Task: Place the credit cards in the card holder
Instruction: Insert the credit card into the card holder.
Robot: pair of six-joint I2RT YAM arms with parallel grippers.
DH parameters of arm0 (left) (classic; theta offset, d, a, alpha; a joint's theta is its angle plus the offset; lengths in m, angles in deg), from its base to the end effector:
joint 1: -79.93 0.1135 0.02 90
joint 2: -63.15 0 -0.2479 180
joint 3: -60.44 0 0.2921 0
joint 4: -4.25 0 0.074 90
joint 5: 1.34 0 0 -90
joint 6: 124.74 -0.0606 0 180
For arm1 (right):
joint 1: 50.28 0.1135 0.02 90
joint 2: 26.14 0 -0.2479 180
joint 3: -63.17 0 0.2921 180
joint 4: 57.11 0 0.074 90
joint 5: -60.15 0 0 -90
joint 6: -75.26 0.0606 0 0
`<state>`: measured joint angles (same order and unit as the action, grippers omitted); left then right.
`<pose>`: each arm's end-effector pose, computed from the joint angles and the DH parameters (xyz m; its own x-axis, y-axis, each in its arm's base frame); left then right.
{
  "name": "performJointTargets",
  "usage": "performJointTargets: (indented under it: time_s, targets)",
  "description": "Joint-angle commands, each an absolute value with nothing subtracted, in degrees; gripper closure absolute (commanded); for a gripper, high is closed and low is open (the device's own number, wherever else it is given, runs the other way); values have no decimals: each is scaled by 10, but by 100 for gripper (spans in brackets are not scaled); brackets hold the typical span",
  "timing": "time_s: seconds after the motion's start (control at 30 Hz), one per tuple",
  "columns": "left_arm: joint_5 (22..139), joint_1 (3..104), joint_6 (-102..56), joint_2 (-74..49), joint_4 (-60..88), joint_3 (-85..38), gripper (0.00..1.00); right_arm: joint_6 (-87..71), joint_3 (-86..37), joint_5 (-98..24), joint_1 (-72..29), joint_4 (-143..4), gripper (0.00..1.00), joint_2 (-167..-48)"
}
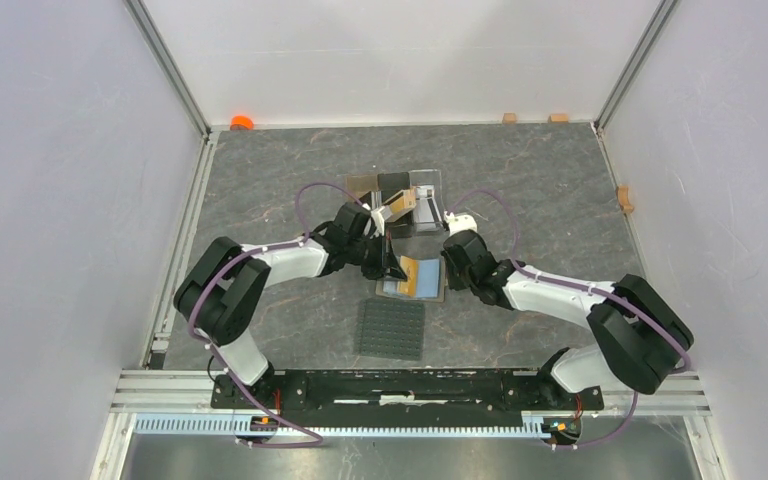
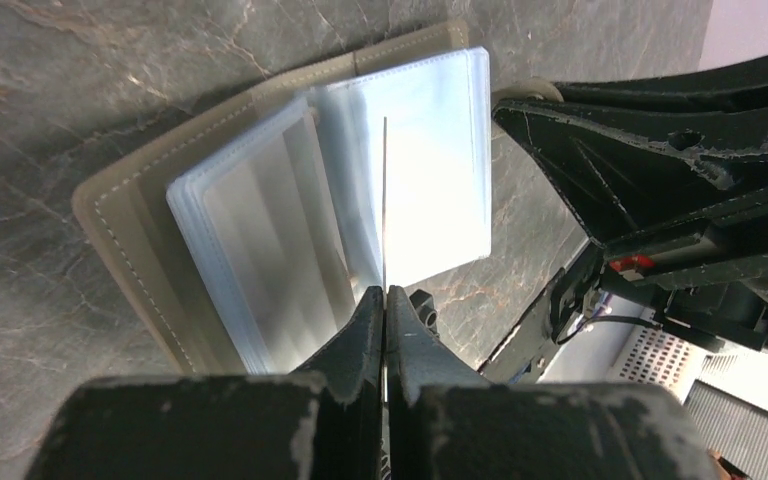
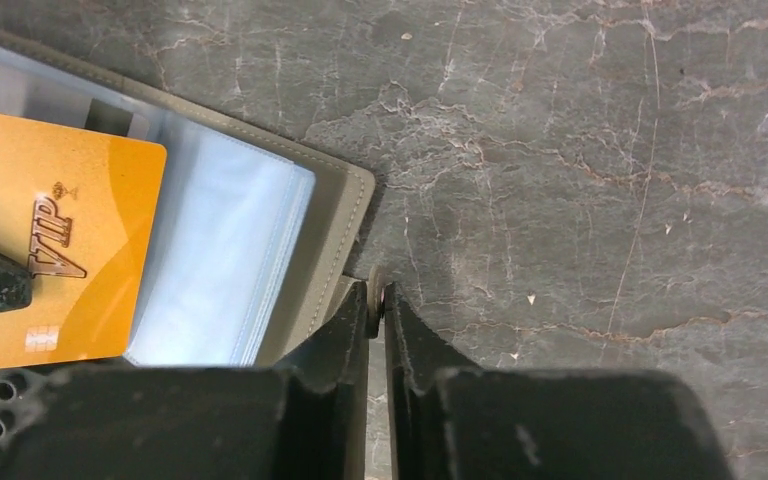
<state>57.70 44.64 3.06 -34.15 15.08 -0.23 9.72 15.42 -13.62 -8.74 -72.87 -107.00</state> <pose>0.2849 -0.2398 0.0923 -0.9528 0.0305 -0.3019 0.2472 0.6552 -0.7139 0.2449 0.1944 0.0991 -0.7198 -0.1066 -0.6859 -0.2209 0.9720 0.0807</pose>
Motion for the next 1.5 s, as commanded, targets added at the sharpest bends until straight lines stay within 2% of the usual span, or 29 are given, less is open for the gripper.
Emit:
performJointTargets:
  time_s: [0.0,0.03,0.43,0.8,1.47]
  targets:
    - [618,445,52,-349,141,-28,98,108,142,-89,-84,-726,97,-1081]
    - [623,445,52,-351,147,-31,98,110,141,-80,-85,-732,100,-1082]
    - [592,459,65,-374,156,-27,98,113,136,-63,-84,-759,100,-1099]
    - [528,460,110,-402,92,-6,98,118,133,-68,-84,-763,100,-1111]
    - [498,458,157,-407,21,22,98,125,136,-70,-84,-760,100,-1125]
